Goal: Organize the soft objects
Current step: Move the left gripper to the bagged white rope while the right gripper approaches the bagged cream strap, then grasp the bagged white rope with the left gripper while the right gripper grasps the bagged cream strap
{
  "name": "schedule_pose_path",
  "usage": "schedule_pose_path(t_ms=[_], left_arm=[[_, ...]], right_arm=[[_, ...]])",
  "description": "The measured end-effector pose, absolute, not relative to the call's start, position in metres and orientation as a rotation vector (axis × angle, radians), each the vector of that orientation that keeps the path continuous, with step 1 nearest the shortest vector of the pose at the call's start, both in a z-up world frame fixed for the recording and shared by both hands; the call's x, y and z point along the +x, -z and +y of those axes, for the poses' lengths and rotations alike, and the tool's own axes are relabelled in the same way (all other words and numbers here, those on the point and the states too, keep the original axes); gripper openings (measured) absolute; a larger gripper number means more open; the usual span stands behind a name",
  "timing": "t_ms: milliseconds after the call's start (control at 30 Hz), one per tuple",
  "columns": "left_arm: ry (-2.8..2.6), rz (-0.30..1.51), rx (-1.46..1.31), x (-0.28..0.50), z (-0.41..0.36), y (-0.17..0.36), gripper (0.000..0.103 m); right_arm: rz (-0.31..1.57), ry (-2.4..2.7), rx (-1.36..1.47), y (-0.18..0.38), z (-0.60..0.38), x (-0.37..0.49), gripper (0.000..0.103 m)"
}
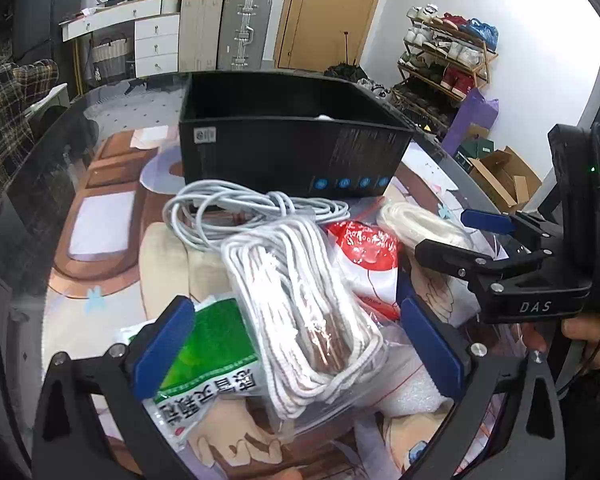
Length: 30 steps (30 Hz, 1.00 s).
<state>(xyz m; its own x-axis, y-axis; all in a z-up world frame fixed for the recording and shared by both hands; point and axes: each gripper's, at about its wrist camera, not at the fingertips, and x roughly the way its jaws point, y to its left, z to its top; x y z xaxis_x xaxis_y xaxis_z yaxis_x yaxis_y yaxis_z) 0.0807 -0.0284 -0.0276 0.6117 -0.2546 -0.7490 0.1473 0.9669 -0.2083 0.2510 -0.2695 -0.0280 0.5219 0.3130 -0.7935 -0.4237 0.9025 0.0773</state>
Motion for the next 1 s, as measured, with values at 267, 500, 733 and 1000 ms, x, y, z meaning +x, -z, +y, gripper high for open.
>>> schedule_pose_path(t_ms=[267,500,733,1000], left_arm=[[0.243,0.891,-0.112,0.0829,-0.0348,0.0328,0.103],[0.256,0.875,-0.118,0.0829,-0.0343,0.0327,0.096],[0.270,0.874,-0.105,0.0813,-0.0370,0.0326,0.084],[0.271,0.865,-0.123,0.0800,-0.0346,0.0312,0.069]], right_arm=[[0.931,-0.449,-0.131,0.0323,-0.2686,0.2527,0.103],[0.945,-0.460,-0.113,0.0357,-0.2665,0.2557,0.103],[0.944,-0.484,-0.117,0.0361,-0.2631,0.2547,0.102],[0.949,-0.498,-0.121,0.0368,-0.2604,0.2548,0.094]])
